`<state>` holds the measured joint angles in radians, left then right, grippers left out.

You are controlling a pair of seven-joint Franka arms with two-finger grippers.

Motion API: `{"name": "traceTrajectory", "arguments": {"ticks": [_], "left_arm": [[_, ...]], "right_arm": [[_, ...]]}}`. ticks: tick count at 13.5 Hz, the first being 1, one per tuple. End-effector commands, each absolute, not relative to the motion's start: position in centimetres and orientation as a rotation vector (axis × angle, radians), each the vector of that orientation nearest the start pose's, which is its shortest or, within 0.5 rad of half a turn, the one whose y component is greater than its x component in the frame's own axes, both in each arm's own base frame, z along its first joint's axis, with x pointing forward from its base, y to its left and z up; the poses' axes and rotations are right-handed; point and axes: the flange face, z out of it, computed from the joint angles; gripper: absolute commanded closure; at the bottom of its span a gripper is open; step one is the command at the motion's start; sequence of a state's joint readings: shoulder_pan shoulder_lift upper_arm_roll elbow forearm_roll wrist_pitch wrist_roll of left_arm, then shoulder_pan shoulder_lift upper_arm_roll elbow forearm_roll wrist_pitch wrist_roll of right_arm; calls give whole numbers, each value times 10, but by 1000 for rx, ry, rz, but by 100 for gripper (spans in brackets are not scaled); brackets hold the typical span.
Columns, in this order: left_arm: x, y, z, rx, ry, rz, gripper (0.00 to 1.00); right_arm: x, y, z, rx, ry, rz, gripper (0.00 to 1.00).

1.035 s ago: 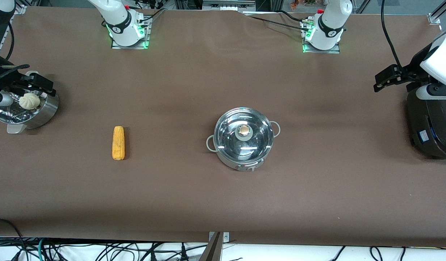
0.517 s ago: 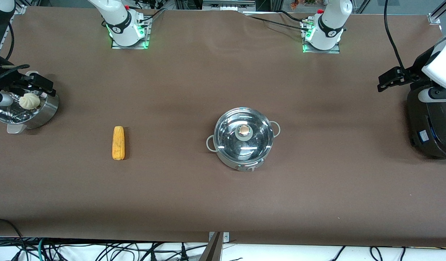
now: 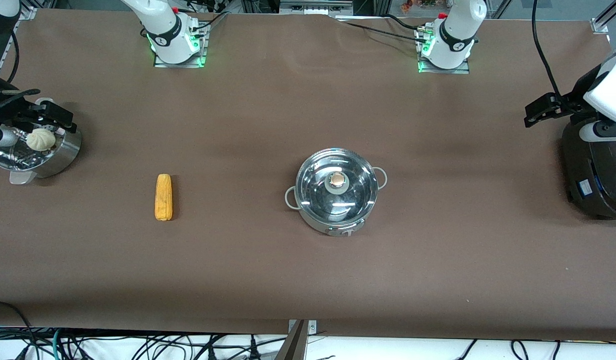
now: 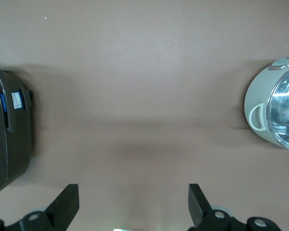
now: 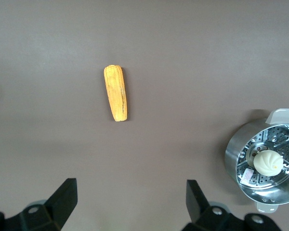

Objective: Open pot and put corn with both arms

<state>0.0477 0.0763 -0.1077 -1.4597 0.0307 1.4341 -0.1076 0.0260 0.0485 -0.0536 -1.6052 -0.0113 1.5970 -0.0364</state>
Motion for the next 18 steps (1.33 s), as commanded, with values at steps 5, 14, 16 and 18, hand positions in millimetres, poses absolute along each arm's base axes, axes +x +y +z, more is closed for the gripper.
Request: {"name": "traceTrajectory", "arguments": {"ticks": [5, 14, 16, 18], "left_arm": [[561, -28, 625, -3086, -36, 160, 0], [561, -31, 626, -3092, -33, 160, 0], [561, -31, 626, -3092, -33, 160, 0], [561, -31, 626, -3092, -31, 160, 0]], "right_arm": [[573, -19, 588, -3162, -11, 79, 0], [578, -20, 588, -3164, 8, 71, 0], [584, -18, 574, -3163, 3, 107, 0], [586, -18, 569, -3158, 6, 119, 0]]}}
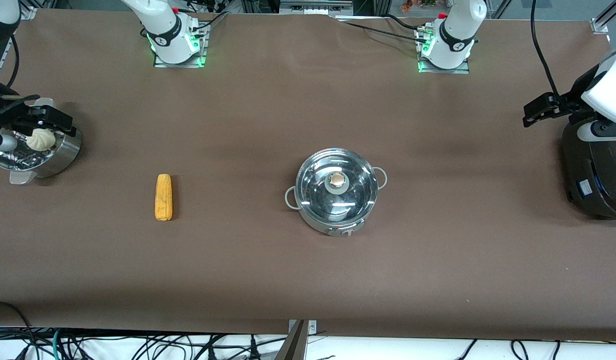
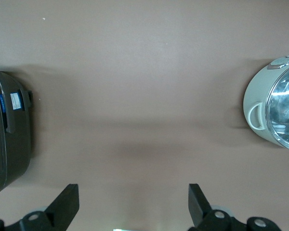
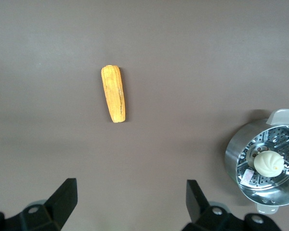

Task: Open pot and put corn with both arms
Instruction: 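Reach the right gripper to the corn while the left gripper moves toward the pot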

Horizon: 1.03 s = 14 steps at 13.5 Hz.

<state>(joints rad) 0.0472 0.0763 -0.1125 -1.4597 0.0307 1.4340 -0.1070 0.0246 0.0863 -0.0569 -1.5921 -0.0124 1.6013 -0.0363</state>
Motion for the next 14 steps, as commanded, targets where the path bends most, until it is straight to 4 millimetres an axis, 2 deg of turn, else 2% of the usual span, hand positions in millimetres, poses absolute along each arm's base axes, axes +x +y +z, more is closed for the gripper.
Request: {"name": "traceTrajectory", "arguments": {"ticks": [1, 5, 7, 12, 14], "left_arm": [[561, -32, 626, -3093, -30, 161, 0], [560, -32, 626, -3095, -32, 161, 0], [560, -32, 626, -3095, -32, 163, 0], [560, -37, 628, -3096, -40, 156, 0], [560, -40, 629, -3096, -33, 151, 0]], "right_arm": [[590, -17, 565, -3157, -2, 112, 0], [606, -12, 537, -3161, -13, 119, 0], [609, -11, 534, -3163, -16, 105, 0], [631, -10, 486, -3163, -21, 149, 0], [632, -1, 482, -3164, -41, 153, 0]]}}
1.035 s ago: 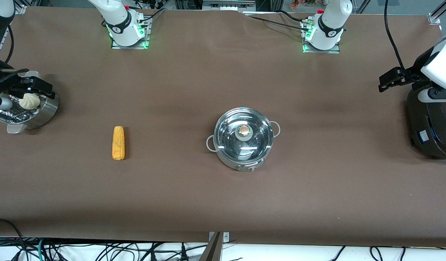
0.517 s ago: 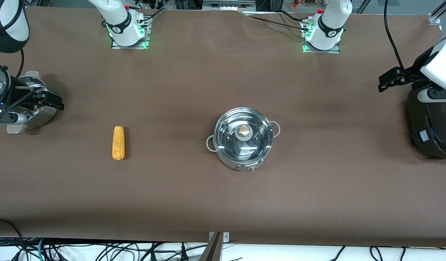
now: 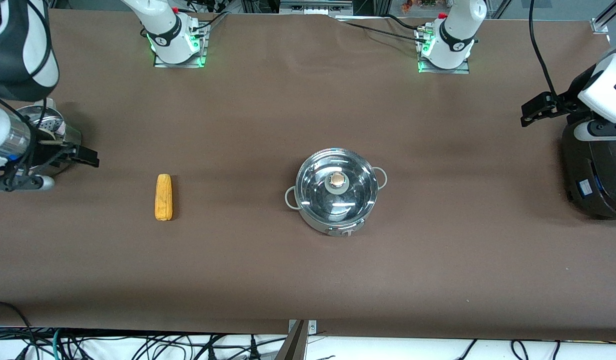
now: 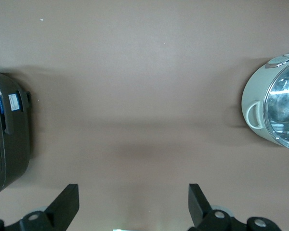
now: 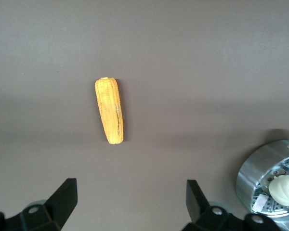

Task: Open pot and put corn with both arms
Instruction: 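Reach the right gripper to the corn while the left gripper moves toward the pot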

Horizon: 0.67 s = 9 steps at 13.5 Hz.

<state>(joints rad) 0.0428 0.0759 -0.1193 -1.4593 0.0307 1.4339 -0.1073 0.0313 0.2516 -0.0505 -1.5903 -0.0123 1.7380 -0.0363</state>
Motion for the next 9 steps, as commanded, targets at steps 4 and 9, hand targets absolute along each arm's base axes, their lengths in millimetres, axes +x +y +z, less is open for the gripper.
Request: {"name": "traceTrajectory", "arguments": {"ticks": [4, 9], "left_arm": [[558, -63, 632, -3098, 34, 142, 0], [556, -75, 635, -3104, 70, 131, 0]], "right_arm": [[640, 5, 461, -3165, -57, 151, 0], [662, 15, 383, -3165, -74, 162, 0]]}}
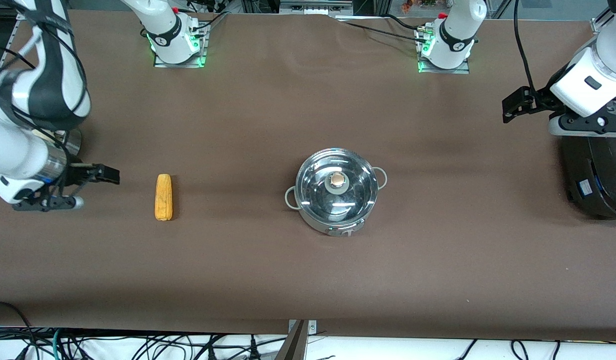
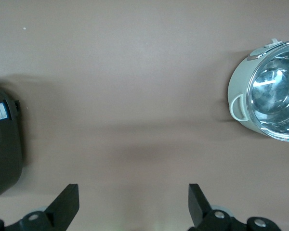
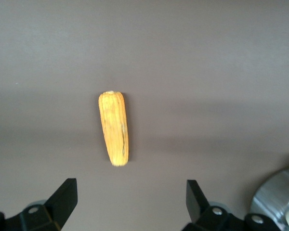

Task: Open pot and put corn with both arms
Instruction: 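Reach the right gripper to the corn while the left gripper moves toward the pot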

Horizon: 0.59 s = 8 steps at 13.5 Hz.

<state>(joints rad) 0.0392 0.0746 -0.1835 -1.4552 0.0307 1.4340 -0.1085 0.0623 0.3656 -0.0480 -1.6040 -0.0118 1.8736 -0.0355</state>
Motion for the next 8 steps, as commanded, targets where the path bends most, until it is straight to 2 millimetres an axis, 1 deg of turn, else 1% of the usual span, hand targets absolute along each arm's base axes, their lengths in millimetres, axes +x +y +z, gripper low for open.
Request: {"name": "traceTrajectory", "arguments": {"ticks": [1, 2, 3, 4, 5, 6, 7, 8], "left_arm": [[556, -85, 633, -3103, 98, 134, 0], [555, -88, 633, -3104, 115, 135, 0], [554, -97, 634, -3099, 141, 129, 0], [552, -110, 631, -3091, 180, 136, 0], [559, -112, 612, -3087, 191, 180, 0], [570, -114, 583, -3075, 195, 260, 0], [570, -114, 574, -3074, 203, 283, 0], [570, -113, 569, -3071, 206, 292, 0]], "right_arm": [[662, 17, 382, -3160, -78, 162, 0], [662, 21, 380, -3158, -82, 167, 0], [665, 22, 368, -3154, -81, 166, 0], [668, 23, 357, -3142, -72, 163, 0], [671, 24, 344, -3138, -68, 158, 0], [674, 24, 332, -3138, -66, 156, 0], [675, 26, 325, -3138, -71, 153, 0], [675, 30, 322, -3134, -78, 158, 0]]}}
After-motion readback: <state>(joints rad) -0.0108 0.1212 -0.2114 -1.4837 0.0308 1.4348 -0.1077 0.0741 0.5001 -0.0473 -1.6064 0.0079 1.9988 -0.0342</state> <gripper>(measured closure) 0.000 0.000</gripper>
